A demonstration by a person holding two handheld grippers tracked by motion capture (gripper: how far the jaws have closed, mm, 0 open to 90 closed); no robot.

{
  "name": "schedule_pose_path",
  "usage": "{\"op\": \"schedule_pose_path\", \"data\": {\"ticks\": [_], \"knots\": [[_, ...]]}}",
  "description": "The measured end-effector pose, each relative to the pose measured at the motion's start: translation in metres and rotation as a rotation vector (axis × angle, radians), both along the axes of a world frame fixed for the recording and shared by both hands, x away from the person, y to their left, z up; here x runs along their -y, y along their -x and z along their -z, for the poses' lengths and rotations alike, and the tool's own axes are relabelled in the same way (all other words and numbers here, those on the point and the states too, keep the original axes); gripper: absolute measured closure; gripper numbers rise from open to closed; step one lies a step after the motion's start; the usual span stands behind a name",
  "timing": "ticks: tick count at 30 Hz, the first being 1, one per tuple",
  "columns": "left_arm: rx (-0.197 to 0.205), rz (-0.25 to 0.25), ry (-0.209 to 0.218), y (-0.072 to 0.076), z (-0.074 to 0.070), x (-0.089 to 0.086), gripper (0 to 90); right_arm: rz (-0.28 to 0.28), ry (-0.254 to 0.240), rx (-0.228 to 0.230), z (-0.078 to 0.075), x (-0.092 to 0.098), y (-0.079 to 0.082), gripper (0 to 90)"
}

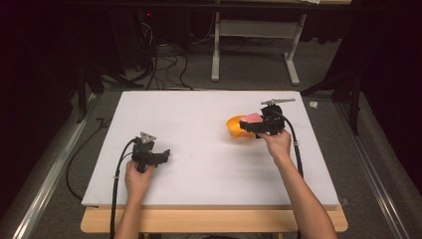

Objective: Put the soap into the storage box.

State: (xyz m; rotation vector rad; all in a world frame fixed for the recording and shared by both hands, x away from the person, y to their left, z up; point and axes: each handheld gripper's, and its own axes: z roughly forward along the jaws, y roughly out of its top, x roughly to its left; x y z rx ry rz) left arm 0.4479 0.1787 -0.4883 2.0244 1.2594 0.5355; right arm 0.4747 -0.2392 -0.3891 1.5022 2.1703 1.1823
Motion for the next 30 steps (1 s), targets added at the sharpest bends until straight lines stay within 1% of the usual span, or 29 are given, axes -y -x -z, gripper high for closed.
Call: {"op": "schedule_pose_path", "data": {"ticks": [1,5,6,13,19,21,22,24,25,28,30], "knots": [[0.0,0.0,0.0,0.0,0.0,0.0,17.9,0.001,-0.002,-0.007,0.0,0.0,-0.001,13.5],[0.0,0.0,0.0,0.0,0.0,0.0,17.8,0.011,0.014,-0.014,0.002,-0.003,-0.007,13.5],[0.0,-0.001,0.0,0.0,0.0,0.0,17.8,0.021,0.023,-0.019,0.002,-0.004,-0.01,13.5],[0.001,-0.002,0.0,0.0,0.0,0.0,17.8,0.036,0.054,-0.023,0.002,-0.01,-0.017,13.5],[0.0,-0.001,0.0,0.0,0.0,0.0,17.7,0.049,0.081,-0.05,0.006,-0.016,-0.025,13.5],[0.001,-0.002,0.0,0.0,0.0,0.0,17.7,0.051,0.08,-0.055,0.007,-0.017,-0.026,13.5],[0.001,-0.002,0.0,0.0,0.0,0.0,17.7,0.056,0.08,-0.069,0.008,-0.018,-0.028,13.5],[0.0,-0.001,0.0,0.0,0.0,0.0,17.7,0.057,0.085,-0.072,0.008,-0.018,-0.029,13.5],[0.0,-0.001,0.0,0.0,0.0,0.0,17.6,0.065,0.089,-0.084,0.01,-0.02,-0.032,13.5],[0.0,-0.001,0.0,0.0,0.0,0.0,17.6,0.069,0.092,-0.092,0.012,-0.021,-0.034,13.5],[0.001,-0.003,0.0,0.0,0.0,0.0,17.6,0.075,0.103,-0.102,0.013,-0.023,-0.036,13.5]]}}
